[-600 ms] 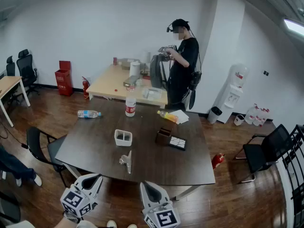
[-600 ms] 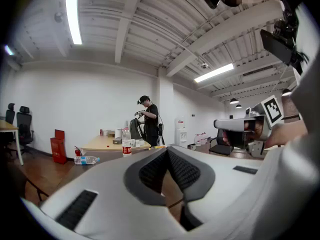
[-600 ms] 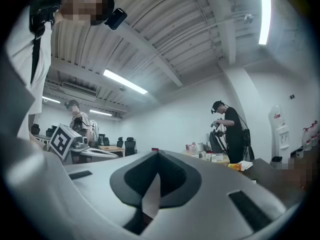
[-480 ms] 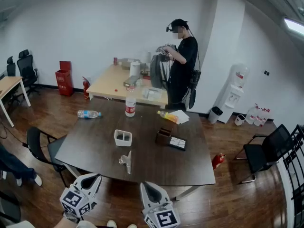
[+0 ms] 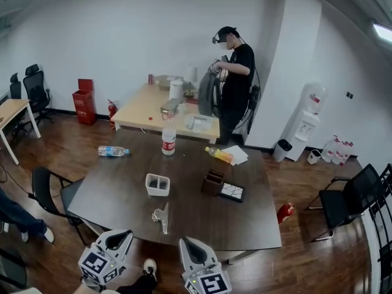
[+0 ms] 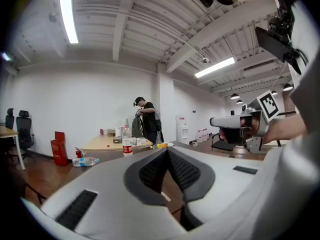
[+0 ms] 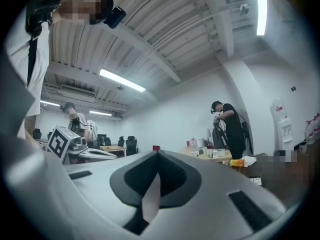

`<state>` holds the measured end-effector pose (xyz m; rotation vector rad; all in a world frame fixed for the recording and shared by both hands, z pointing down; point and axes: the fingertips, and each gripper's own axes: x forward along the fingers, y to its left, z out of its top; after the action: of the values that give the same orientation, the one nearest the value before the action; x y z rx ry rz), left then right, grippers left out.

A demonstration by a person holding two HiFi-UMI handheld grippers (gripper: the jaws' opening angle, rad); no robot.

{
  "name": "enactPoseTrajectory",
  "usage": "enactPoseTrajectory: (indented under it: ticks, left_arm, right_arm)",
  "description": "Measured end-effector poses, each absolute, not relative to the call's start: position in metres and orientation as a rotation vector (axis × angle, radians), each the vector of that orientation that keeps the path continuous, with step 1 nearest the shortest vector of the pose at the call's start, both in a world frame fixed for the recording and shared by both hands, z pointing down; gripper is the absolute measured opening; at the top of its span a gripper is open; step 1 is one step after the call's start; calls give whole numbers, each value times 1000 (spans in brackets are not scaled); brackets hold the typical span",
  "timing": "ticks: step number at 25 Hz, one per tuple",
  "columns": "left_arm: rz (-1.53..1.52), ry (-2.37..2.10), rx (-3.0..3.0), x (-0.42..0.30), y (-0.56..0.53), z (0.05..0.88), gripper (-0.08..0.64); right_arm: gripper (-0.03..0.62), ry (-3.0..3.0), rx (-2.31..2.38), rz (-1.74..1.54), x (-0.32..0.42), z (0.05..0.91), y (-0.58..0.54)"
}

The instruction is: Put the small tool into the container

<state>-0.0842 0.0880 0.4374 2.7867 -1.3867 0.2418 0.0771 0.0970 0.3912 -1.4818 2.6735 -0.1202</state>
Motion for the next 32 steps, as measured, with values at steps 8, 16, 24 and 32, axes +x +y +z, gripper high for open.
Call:
enactPoseTrajectory:
  ticks: [8, 16, 24, 32]
  left_arm:
    - [404, -1315, 2885, -79, -19, 443, -2]
    - [354, -1186, 2930, -74, -113, 426, -2]
    - [300, -1206, 2934, -71, -159, 441, -5]
    - [367, -1177, 2775, -60, -170, 469, 13]
  right_arm:
    - [5, 2676, -1539, -148, 70, 397, -4]
    - [5, 2664, -1625, -111, 58, 386, -95]
    - [5, 2643, -1635, -68, 71, 395, -139]
    - [5, 2692, -1602, -123, 78, 412, -155]
